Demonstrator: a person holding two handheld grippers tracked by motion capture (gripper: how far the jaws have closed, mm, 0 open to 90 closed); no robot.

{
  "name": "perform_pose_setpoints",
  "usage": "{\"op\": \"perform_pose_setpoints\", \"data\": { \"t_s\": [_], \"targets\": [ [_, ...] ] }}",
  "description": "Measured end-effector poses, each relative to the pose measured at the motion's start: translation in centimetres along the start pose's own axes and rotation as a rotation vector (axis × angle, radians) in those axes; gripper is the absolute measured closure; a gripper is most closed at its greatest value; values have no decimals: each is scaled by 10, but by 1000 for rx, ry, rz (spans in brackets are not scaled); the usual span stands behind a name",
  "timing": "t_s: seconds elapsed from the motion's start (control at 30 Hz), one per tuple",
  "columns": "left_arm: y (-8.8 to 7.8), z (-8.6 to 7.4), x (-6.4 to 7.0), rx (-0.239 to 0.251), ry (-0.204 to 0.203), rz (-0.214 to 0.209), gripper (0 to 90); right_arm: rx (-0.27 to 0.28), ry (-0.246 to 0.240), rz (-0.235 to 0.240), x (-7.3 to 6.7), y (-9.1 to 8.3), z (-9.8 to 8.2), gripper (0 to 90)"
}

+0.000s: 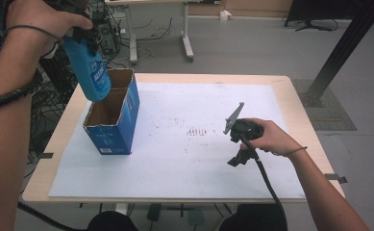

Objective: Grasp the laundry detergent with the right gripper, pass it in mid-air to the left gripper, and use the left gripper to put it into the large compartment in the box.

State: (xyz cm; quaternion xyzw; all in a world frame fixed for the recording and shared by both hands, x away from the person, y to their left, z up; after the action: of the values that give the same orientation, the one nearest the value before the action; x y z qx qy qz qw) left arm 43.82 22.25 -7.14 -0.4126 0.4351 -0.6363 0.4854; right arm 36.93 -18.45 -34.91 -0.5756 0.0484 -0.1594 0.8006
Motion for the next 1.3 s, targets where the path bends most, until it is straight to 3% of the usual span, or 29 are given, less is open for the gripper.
{"op": "perform_pose_setpoints", "data": {
  "t_s": [0.57,1.3],
  "targets": [
    [43,-4,0,-28,-2,-8,377,9,3,15,-2,2,-1,69],
    [85,-8,-7,-59,-16,-6,377,4,13,8,-1,0,-5,69]
  ]
}}
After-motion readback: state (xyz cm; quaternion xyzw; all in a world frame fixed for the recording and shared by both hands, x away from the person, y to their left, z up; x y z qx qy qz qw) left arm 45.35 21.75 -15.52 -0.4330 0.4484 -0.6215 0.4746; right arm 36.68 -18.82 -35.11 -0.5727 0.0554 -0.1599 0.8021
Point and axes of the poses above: each handheld gripper's, and its own axes: y roughly forward along the jaws, z roughly out of its top, x roughly to its right, the point moved 1 cm from there along y, roughly forward along the jaws, and after that the axes turned 11 degrees about -z, right-handed, at the moved point
